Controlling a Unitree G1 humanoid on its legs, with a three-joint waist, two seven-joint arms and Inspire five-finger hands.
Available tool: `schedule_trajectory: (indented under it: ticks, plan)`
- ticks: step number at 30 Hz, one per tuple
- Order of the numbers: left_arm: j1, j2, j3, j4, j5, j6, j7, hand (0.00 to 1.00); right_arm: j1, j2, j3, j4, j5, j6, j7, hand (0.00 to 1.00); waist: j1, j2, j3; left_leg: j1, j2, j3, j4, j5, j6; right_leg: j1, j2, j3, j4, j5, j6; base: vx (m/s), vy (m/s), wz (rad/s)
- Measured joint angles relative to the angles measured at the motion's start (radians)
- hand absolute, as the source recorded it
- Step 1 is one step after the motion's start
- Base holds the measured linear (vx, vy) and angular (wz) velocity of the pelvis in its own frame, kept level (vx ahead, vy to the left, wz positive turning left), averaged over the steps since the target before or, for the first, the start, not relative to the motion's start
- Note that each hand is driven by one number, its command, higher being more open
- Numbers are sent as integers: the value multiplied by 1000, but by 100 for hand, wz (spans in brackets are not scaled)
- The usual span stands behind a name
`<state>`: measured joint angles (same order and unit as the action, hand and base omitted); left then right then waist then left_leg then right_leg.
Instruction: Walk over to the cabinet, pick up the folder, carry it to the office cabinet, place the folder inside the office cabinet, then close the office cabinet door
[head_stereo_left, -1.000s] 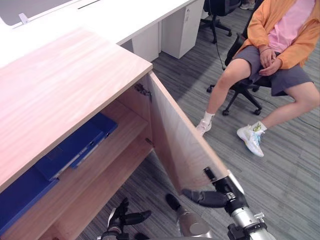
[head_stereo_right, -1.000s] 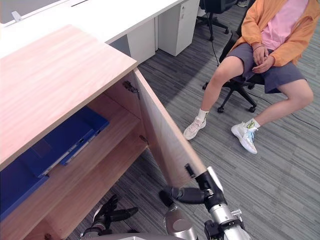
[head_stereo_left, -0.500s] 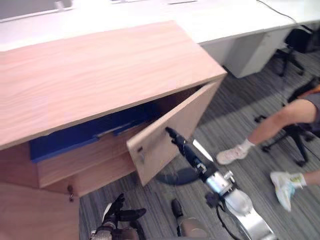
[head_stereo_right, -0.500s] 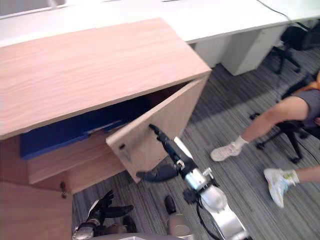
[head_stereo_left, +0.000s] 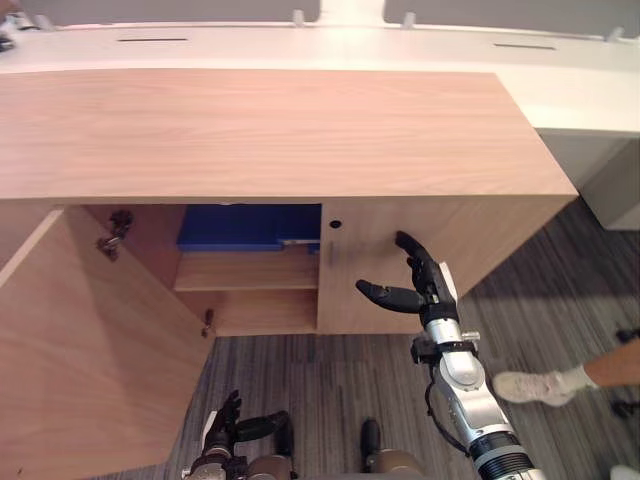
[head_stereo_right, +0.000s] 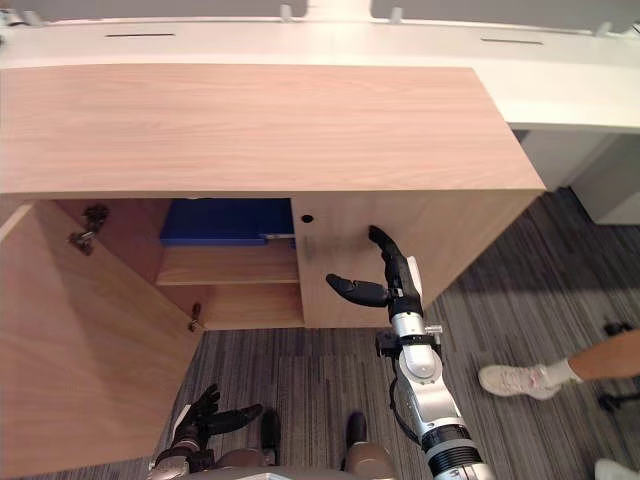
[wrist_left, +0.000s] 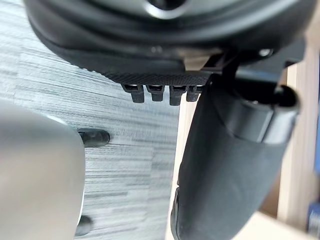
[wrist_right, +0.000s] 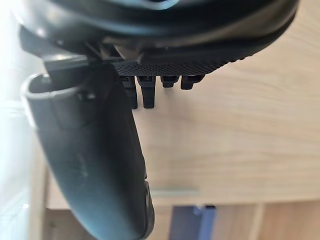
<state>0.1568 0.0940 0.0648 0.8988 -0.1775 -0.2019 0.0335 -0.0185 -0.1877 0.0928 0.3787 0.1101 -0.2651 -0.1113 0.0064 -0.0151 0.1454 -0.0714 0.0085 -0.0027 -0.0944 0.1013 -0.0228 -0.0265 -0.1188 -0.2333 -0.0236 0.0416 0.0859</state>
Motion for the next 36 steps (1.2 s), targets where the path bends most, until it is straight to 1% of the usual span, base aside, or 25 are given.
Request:
schedule_trajectory:
  ticks: [2, 3, 4, 6, 7, 8, 9, 10, 11, 12, 13, 14, 15, 18, 19, 21, 22, 24, 25, 26, 29, 30, 33, 36]
  plan:
    - [31, -23, 32, -43, -52, -1, 3, 100, 36, 12, -30, 118, -19, 33, 6, 100, 16, 8, -5, -13, -14, -73, 0, 0, 0, 29, -8, -74, 0, -22, 8, 10, -19, 115]
    - [39, -27, 44, -54, -62, -1, 4, 100, 46, 19, -42, 156, -23, 42, 7, 100, 23, 9, -5, -13, -17, -88, 0, 0, 0, 35, -12, -91, 0, -27, 11, 75, -15, 136]
    - [63, -33, 84, -85, -91, -2, 5, 100, 79, 42, -69, 254, -32, 73, 11, 100, 43, 10, -4, -17, -28, -131, 0, 0, 0, 62, -20, -144, 2, -40, 16, 91, -10, 104]
    - [85, -34, 132, -113, -111, -2, 10, 100, 114, 67, -94, 331, -37, 99, 16, 100, 64, 14, -3, -20, -40, -166, 0, 1, 0, 87, -26, -200, 4, -57, 23, 121, -12, 111]
    - [107, -32, 172, -149, -124, -2, 14, 100, 138, 82, -112, 371, -37, 115, 20, 100, 67, 17, -3, -26, -53, -205, 0, 9, -1, 107, -35, -252, 6, -70, 28, 112, -5, 109]
    - [117, -31, 188, -168, -131, -2, 14, 100, 153, 88, -124, 381, -37, 118, 22, 100, 70, 23, -5, -30, -57, -224, 0, 24, 1, 117, -36, -278, 8, -79, 34, 184, 3, 124]
    - [134, -27, 216, -203, -143, -3, 16, 100, 173, 94, -145, 403, -36, 126, 23, 100, 75, 28, -7, -34, -65, -255, 0, 49, 4, 138, -40, -327, 12, -88, 40, 177, -10, 116]
    - [143, -19, 237, -238, -150, -3, 18, 100, 189, 97, -168, 416, -34, 126, 23, 100, 91, 28, -8, -35, -82, -292, 1, 58, 2, 156, -48, -368, 19, -95, 45, 218, -12, 120]
    - [148, -14, 247, -274, -160, -3, 22, 100, 189, 95, -182, 424, -34, 126, 21, 100, 101, 27, -8, -36, -92, -317, 6, 71, 17, 165, -54, -392, 25, -103, 44, 195, -14, 105]
    - [149, -11, 257, -321, -167, -4, 22, 100, 185, 93, -206, 427, -34, 126, 18, 100, 118, 27, -8, -38, -104, -344, 6, 72, 19, 174, -58, -412, 27, -110, 36, 165, -8, 77]
    - [152, -11, 264, -348, -171, -5, 23, 100, 184, 91, -211, 429, -34, 126, 15, 100, 126, 27, -8, -39, -108, -352, 7, 73, 19, 179, -59, -415, 27, -111, 35, 160, -10, 65]
    - [159, -10, 274, -396, -182, -11, 24, 100, 170, 85, -217, 430, -34, 124, 11, 100, 142, 27, -8, -36, -113, -361, 7, 73, 19, 188, -62, -415, 29, -113, 31, 105, -18, 44]
    - [170, -9, 288, -434, -195, -23, 24, 100, 145, 80, -219, 430, -35, 124, 7, 100, 149, 27, -8, -32, -117, -366, 7, 73, 19, 193, -65, -414, 36, -118, 24, 58, -19, 36]
    - [179, -6, 339, -483, -210, -37, 29, 100, 95, 80, -219, 427, -36, 119, 3, 100, 161, 26, -7, -25, -119, -368, 7, 72, 19, 200, -66, -403, 43, -121, 18, -9, -31, 11]
    - [179, -4, 368, -506, -222, -39, 35, 100, 76, 80, -217, 421, -36, 114, 3, 100, 169, 26, -7, -25, -118, -368, 7, 72, 18, 199, -66, -395, 43, -123, 15, -60, -38, -1]
    - [178, 2, 412, -520, -237, -50, 46, 100, 55, 80, -209, 419, -36, 111, 3, 100, 174, 26, -7, -24, -114, -367, 7, 71, 17, 198, -64, -385, 43, -124, 14, -90, -33, -6]
    - [175, 8, 462, -523, -240, -55, 59, 100, 39, 81, -198, 419, -36, 111, 3, 100, 175, 26, -6, -24, -110, -362, 6, 70, 17, 195, -63, -366, 43, -125, 12, -105, -17, -12]
    - [171, 17, 520, -538, -265, -58, 84, 100, 27, 83, -182, 419, -36, 111, 2, 100, 180, 20, 2, -22, -106, -345, 6, 68, 15, 188, -60, -339, 44, -135, 11, -140, -14, -26]
    - [163, 33, 551, -544, -282, -64, 100, 100, 25, 83, -165, 418, -36, 111, 1, 100, 187, 15, 6, -23, -104, -337, 4, 62, 9, 181, -60, -318, 44, -148, 15, -142, -16, -27]
    - [158, 45, 561, -543, -290, -65, 108, 100, 26, 84, -161, 418, -37, 111, 2, 100, 190, 14, 8, -24, -102, -334, 1, 61, 7, 180, -59, -314, 44, -154, 12, -115, -17, -17]
    - [139, 119, 623, -544, -305, -69, 136, 100, 38, 86, -115, 419, -37, 120, 5, 100, 194, 12, 9, -22, -77, -314, 0, 58, 7, 163, -46, -286, 47, -158, 10, -125, -24, -19]
    - [137, 132, 632, -544, -305, -70, 139, 100, 39, 86, -109, 419, -37, 121, 6, 100, 193, 12, 10, -23, -73, -310, 0, 58, 6, 161, -43, -281, 47, -158, 10, -100, -42, -25]
    - [116, 208, 633, -544, -304, -76, 138, 100, 50, 82, -93, 419, -37, 122, 20, 100, 192, 7, 11, -24, -53, -292, 0, 57, -1, 149, -28, -260, 47, -158, 9, -70, -55, -18]
    - [88, 237, 619, -544, -293, -80, 130, 100, 67, 82, -86, 413, -37, 122, 30, 100, 179, -4, 20, -25, -46, -286, 0, 54, -8, 146, -23, -251, 47, -157, 4, -2, -28, -9]
